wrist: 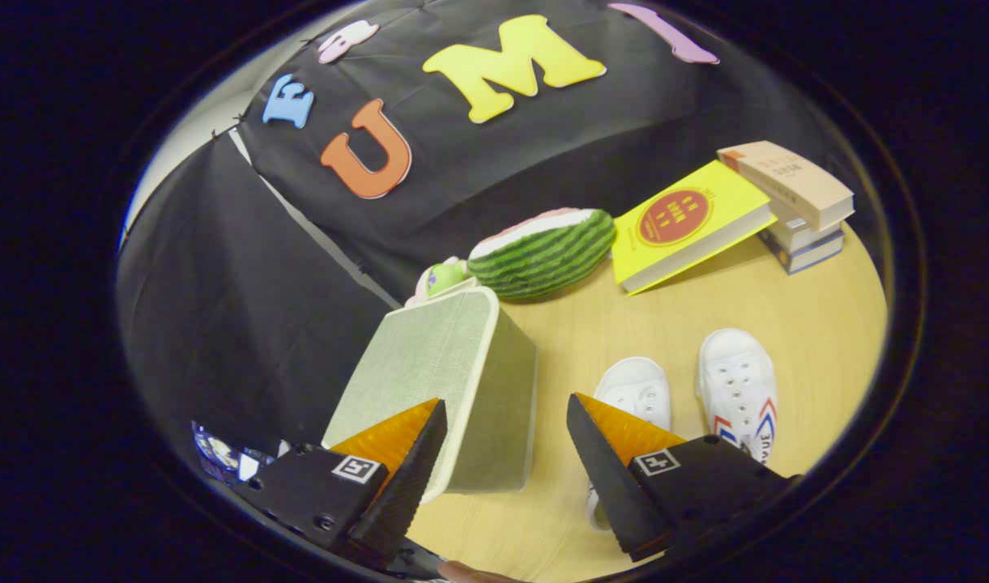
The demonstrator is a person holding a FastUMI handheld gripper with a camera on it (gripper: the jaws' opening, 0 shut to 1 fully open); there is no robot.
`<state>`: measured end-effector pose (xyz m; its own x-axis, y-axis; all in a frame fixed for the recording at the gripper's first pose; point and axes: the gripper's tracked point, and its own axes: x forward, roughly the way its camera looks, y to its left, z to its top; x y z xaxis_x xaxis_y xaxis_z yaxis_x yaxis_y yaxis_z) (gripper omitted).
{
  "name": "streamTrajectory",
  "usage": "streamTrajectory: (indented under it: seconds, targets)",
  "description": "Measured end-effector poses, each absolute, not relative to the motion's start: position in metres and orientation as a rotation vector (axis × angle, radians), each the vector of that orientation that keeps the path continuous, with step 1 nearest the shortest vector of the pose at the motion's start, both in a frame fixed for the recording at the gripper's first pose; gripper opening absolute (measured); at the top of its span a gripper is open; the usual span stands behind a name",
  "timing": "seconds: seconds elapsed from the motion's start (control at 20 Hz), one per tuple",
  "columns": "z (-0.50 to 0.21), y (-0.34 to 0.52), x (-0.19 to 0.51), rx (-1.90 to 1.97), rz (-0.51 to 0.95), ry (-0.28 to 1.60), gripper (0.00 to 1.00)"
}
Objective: Open the storage box then place both shoes into the box .Put the left shoe in first, then the right shoe, with the right side of both shoes facing outward in a uniform manner.
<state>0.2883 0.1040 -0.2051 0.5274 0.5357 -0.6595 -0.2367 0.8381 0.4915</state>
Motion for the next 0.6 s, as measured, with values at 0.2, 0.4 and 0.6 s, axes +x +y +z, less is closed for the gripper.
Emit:
streamTrajectory:
  seconds: [0.2,0.4,0.6]
  targets:
    - [-0.217,0.132,0.299,0.537,0.602,1.055,0.91]
    - [-0.222,0.146,0.310,0.642,0.716,1.105,0.82]
    - [-0.221,0.176,0.299,0.884,0.830,1.255,0.54]
